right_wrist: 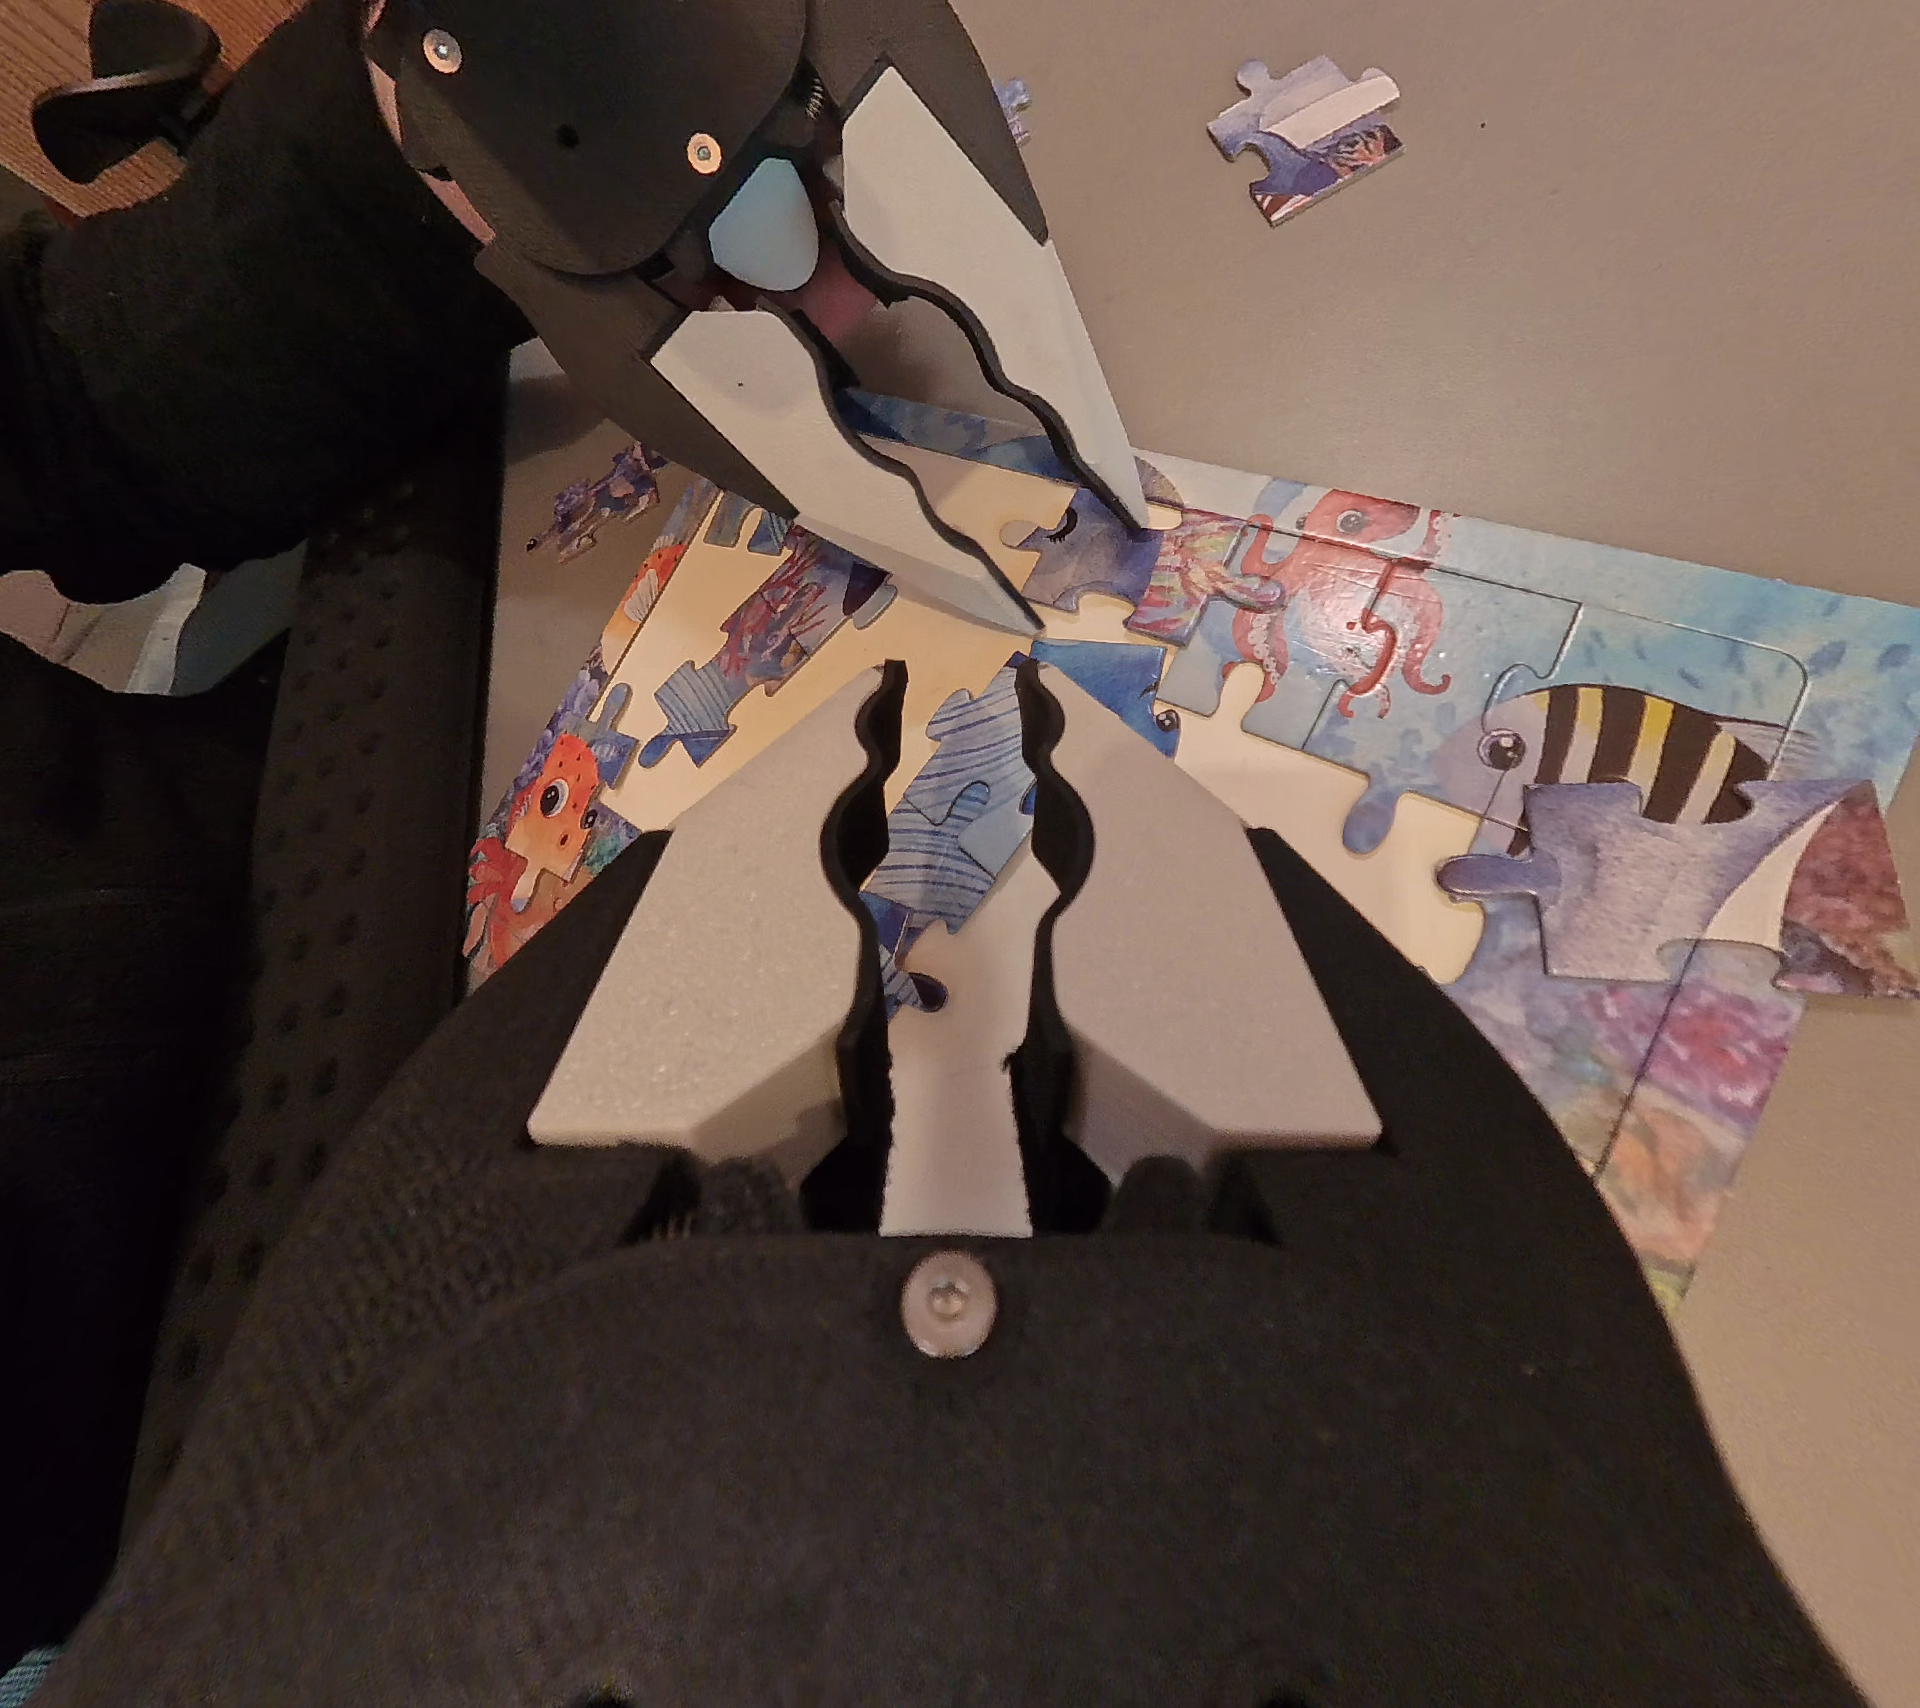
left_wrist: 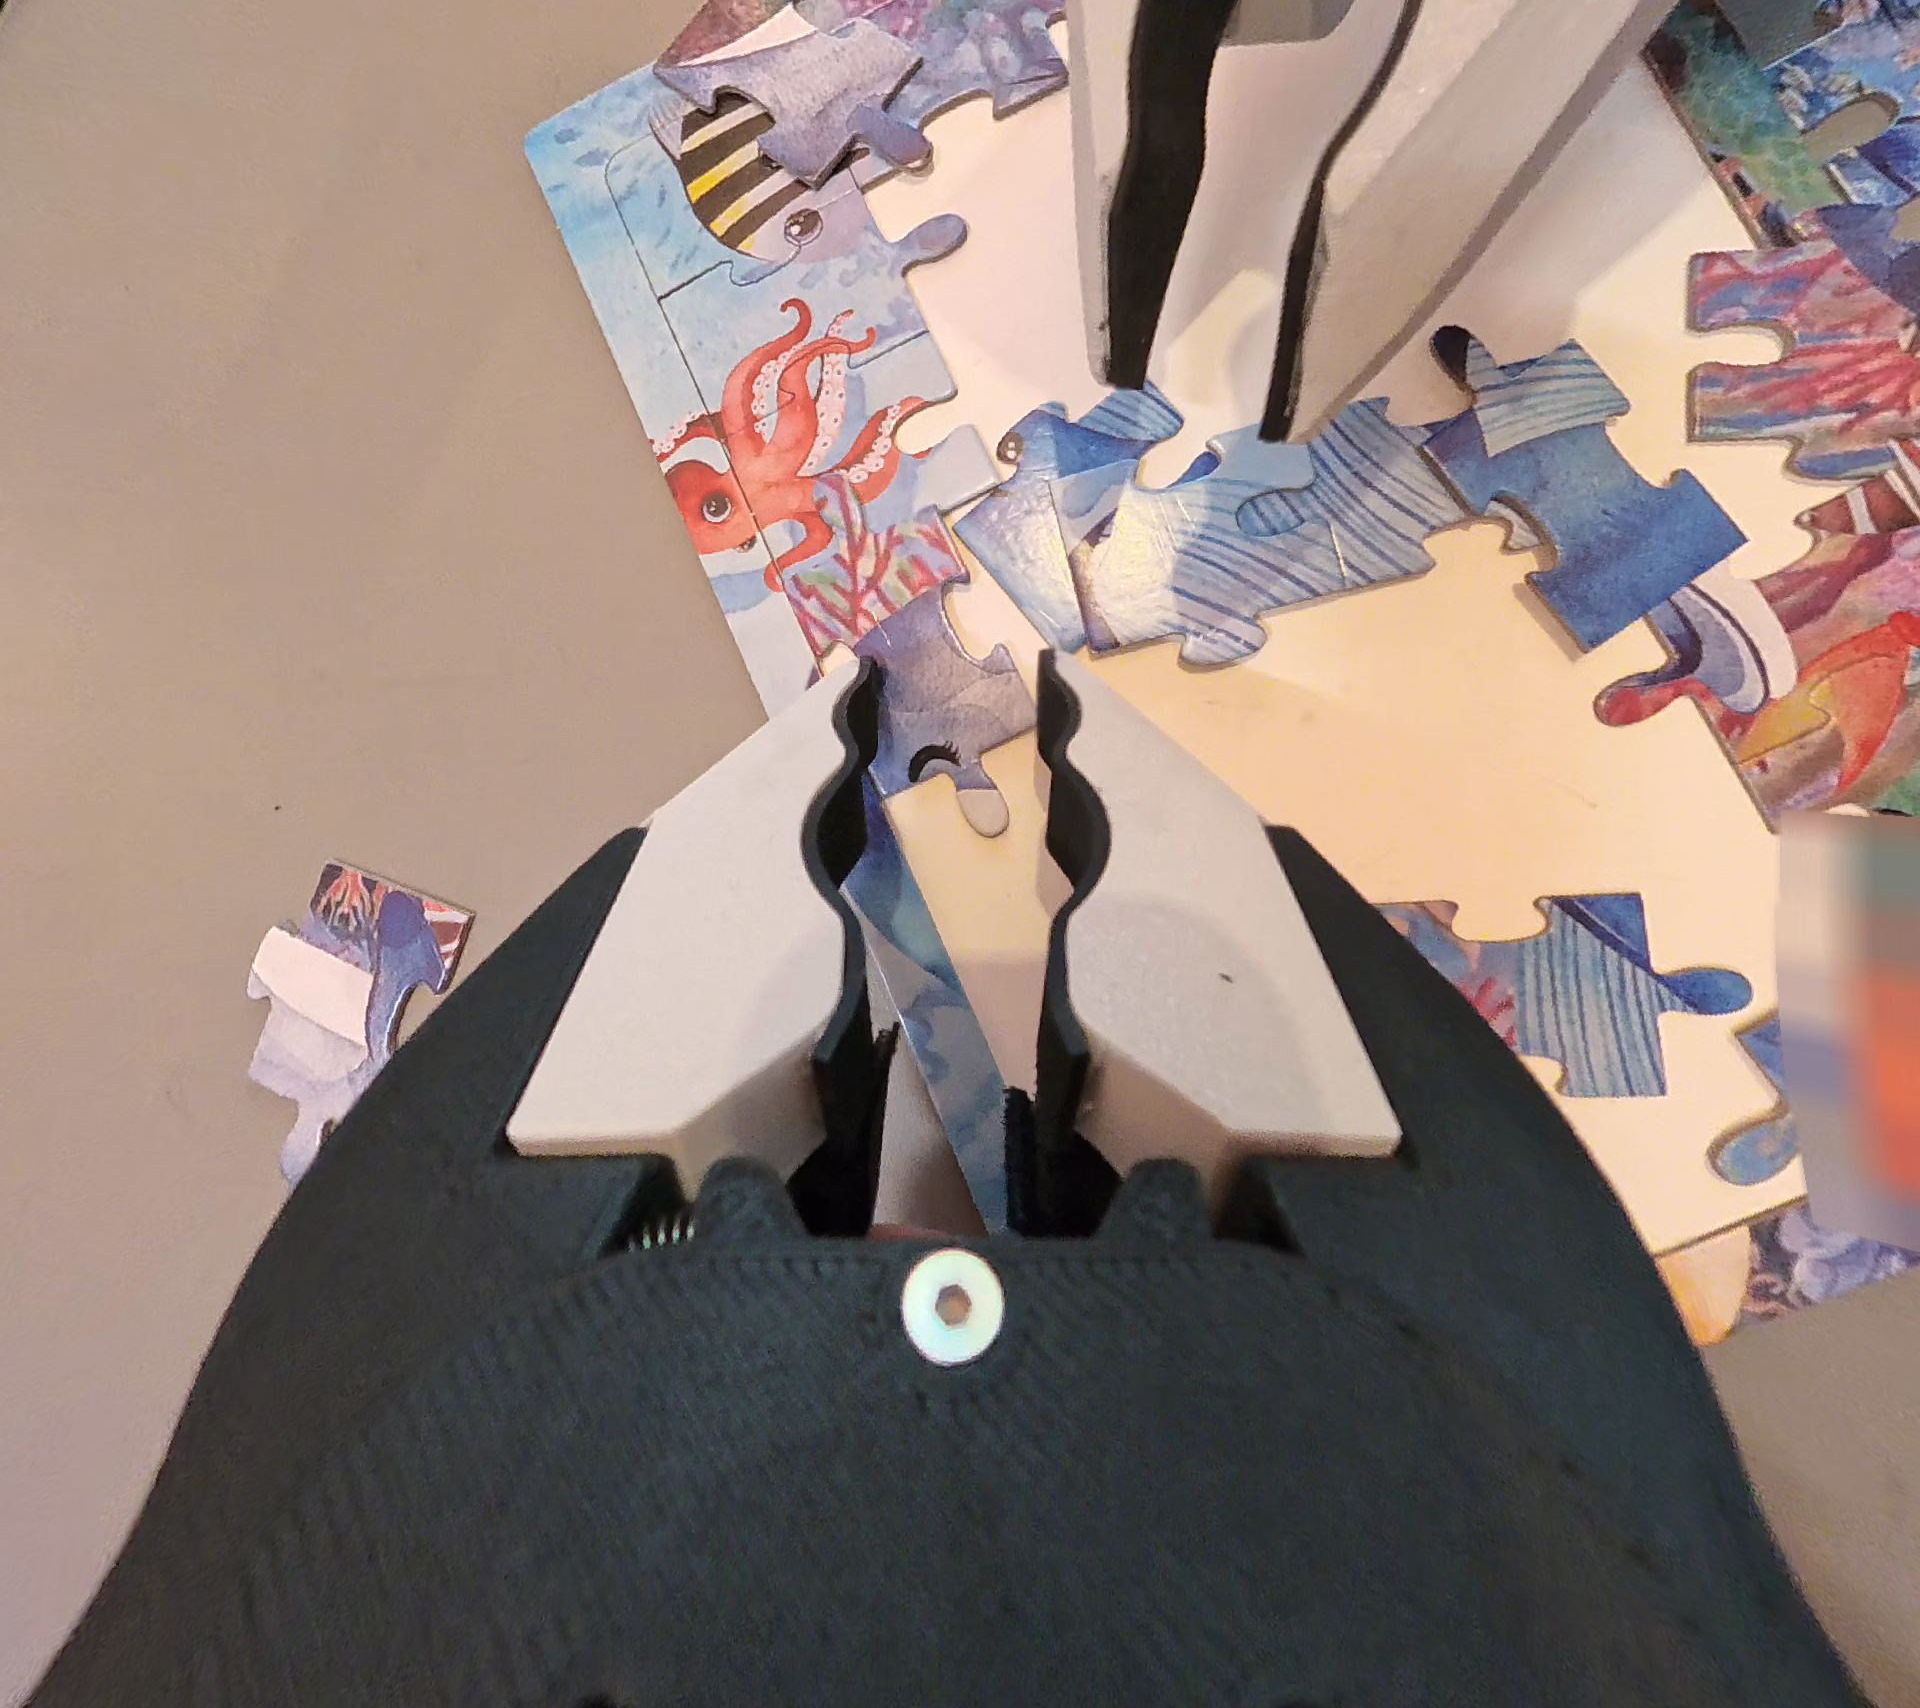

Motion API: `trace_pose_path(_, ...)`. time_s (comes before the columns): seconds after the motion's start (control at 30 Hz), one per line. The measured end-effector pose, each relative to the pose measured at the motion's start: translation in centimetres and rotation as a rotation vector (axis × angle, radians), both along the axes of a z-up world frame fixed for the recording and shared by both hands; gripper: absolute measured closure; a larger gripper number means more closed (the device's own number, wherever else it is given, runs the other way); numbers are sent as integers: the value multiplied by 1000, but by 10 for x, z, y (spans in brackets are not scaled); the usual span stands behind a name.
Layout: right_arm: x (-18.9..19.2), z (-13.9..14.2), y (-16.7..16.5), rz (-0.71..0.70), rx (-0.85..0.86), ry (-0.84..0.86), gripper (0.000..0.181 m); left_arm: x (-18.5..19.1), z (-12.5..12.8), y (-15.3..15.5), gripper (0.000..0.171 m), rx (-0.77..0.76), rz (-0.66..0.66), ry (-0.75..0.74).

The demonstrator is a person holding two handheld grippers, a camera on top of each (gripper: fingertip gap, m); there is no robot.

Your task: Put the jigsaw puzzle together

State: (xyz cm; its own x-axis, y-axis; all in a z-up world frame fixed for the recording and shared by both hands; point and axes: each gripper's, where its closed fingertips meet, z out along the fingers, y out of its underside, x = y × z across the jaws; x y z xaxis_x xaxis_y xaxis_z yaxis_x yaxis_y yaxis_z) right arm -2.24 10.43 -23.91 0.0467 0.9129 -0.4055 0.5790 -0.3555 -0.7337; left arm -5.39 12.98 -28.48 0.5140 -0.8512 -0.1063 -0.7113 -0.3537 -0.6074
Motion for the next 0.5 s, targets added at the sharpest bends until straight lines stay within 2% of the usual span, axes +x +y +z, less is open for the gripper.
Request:
trace_pose_path(0.2,-1,1,-1,3,6,3,161,-2,2,8,139,9,55,-9)
trace_pose_path(0.5,-1,2,-2,7,7,4,161,0,-1,9,142,-64,108,-67)
